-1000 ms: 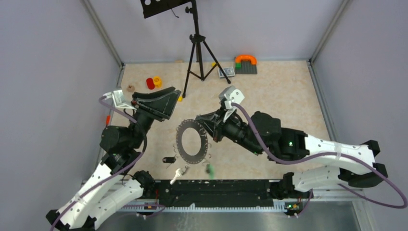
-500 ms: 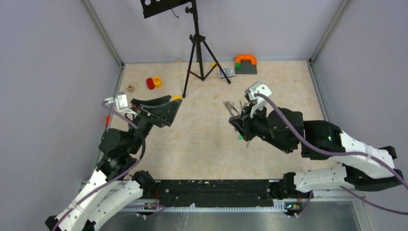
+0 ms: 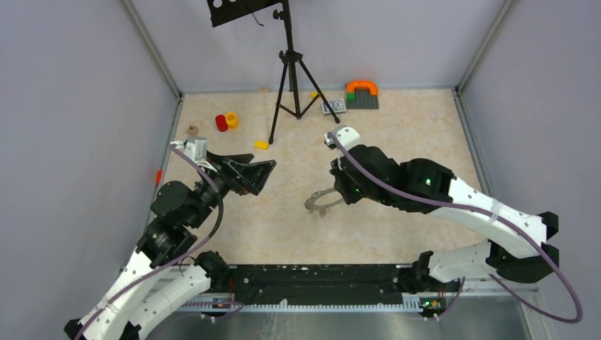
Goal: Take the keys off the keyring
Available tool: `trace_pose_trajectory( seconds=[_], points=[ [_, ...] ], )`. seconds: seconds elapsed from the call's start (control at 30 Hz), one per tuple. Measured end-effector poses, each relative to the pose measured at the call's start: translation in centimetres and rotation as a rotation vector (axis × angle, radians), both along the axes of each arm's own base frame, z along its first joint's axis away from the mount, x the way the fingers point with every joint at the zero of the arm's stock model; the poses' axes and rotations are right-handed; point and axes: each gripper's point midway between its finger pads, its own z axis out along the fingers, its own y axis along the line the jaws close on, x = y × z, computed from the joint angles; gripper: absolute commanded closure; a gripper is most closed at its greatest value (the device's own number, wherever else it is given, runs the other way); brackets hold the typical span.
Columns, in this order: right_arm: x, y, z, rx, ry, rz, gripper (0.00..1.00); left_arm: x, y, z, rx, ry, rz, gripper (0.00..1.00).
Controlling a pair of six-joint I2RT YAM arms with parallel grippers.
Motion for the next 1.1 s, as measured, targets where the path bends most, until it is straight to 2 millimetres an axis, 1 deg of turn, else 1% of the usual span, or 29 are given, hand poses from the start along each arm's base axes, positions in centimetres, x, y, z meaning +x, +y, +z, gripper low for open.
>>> trace_pose_trajectory(
  seconds=[0.1, 0.17, 0.3, 0.47, 0.63, 0.9, 0.97, 1.1],
  points=[
    [0.3, 0.5, -1.7, -0.064, 0.030, 0.016, 1.00, -0.3, 0.1, -0.2, 0.031, -0.002, -0.010, 0.01],
    [0.5, 0.7, -2.4, -0.099, 0.042, 0.026, 1.00, -0.5, 0.1, -0.3, 0.048, -0.005, -0.017, 0.01],
    [1.1, 1.1, -3.3, -0.135, 0.054, 0.035, 1.00, -0.9, 0.1, -0.7, 0.089, 0.000, -0.034, 0.01],
    [2.0, 0.8, -3.9, -0.156, 0.072, 0.035, 1.00, -1.1, 0.1, -1.5, 0.126, 0.013, -0.044, 0.01],
    [2.5, 0.4, -3.9, -0.175, 0.063, 0.049, 1.00, -1.3, 0.1, -2.0, 0.159, 0.010, -0.054, 0.01],
    [2.2, 0.5, -3.9, -0.215, 0.041, 0.148, 1.00, -2.5, -0.2, -1.6, 0.205, -0.063, -0.116, 0.02],
    [2.0, 0.7, -3.5, -0.214, 0.036, 0.183, 1.00, -2.9, -0.4, -1.5, 0.216, -0.085, -0.143, 0.03],
    [1.1, 1.6, -2.0, -0.177, 0.029, 0.276, 1.00, -4.1, -1.3, -1.5, 0.236, -0.122, -0.230, 0.04]
  ],
)
